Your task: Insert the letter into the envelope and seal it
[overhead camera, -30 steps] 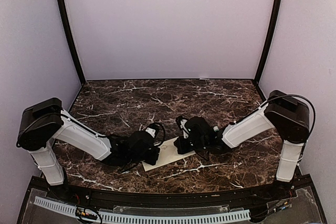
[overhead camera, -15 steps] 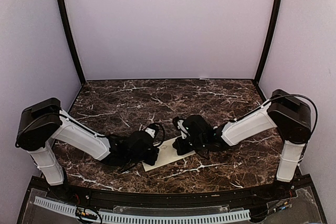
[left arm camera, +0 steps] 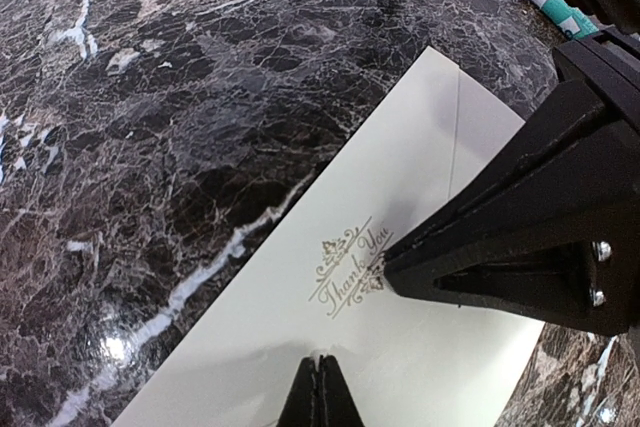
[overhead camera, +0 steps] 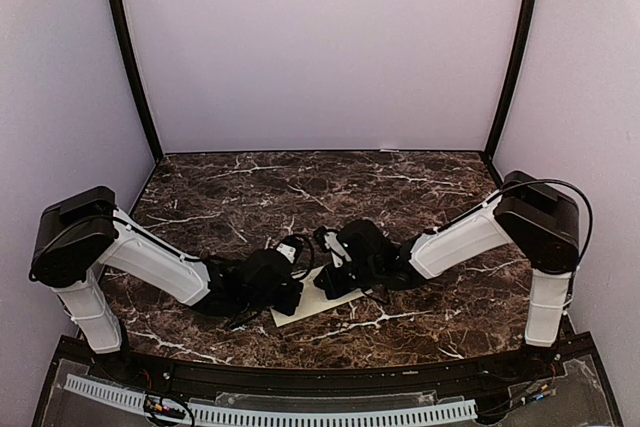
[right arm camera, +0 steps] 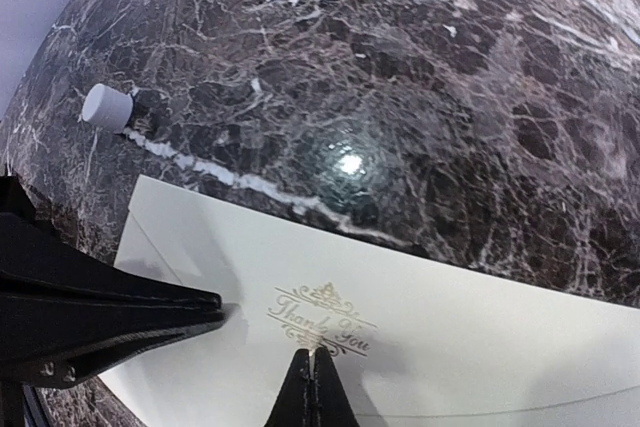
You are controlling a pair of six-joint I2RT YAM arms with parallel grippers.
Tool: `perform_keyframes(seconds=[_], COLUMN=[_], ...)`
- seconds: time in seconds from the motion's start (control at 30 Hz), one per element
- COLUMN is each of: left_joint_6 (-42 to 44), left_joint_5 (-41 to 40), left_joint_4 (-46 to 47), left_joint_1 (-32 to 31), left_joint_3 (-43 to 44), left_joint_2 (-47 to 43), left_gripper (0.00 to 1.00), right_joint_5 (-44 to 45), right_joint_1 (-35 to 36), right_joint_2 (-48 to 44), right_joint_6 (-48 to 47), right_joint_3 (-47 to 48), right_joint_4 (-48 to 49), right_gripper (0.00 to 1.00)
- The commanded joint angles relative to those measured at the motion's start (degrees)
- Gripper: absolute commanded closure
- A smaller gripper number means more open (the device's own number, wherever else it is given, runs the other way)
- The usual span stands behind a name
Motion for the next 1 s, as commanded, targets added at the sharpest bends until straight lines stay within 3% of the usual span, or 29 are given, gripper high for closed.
perform_keyframes(seconds=[0.0, 0.7, 0.97], left_joint_6=[0.6, -1.0, 2.2], left_joint_5=[0.2, -9.7, -1.4], left_joint_4=[-3.9, -10.4, -8.6], left_joint_1=[0.0, 0.9, 0.8], left_joint_3=[-1.4, -5.2, -1.9], left_joint_2=[-1.5, -6.2, -9.5], left_gripper=[1.0, 1.0, 1.0], right_joint_5=[3.1, 6.6, 5.7], right_joint_1=[-1.2, -2.3, -2.0], right_joint_2=[0.2, -3.5, -4.0], right_joint_6=[1.1, 1.5, 1.2], right_joint_3=[-3.4, -9.5, -7.4], right_joint_4=[0.7, 0.7, -0.4], right_gripper=[1.0, 1.0, 1.0])
